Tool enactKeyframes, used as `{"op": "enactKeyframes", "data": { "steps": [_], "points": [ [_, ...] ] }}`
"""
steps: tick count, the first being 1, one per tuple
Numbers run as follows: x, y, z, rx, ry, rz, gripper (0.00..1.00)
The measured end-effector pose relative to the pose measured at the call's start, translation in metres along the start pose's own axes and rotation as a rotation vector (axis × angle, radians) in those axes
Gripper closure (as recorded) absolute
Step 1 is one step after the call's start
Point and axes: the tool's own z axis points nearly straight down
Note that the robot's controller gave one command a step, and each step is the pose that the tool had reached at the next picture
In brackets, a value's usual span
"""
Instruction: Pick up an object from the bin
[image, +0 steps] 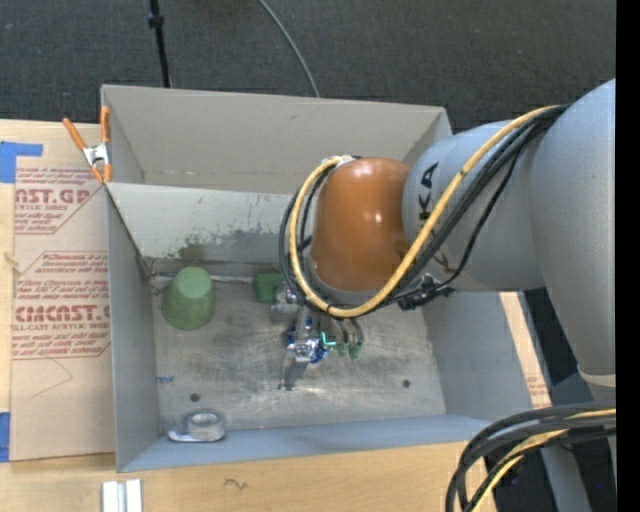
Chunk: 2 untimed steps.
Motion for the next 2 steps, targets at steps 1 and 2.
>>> {"op": "enactKeyframes", "data": {
  "steps": [1, 2],
  "points": [
    [-0.0492, -0.0623, 0.0718, 0.0, -0.01, -0.24, 0.0],
    [-0.0494, -0.0614, 0.0703, -0.001, -0.011, -0.241, 1.0]
  ]
}}
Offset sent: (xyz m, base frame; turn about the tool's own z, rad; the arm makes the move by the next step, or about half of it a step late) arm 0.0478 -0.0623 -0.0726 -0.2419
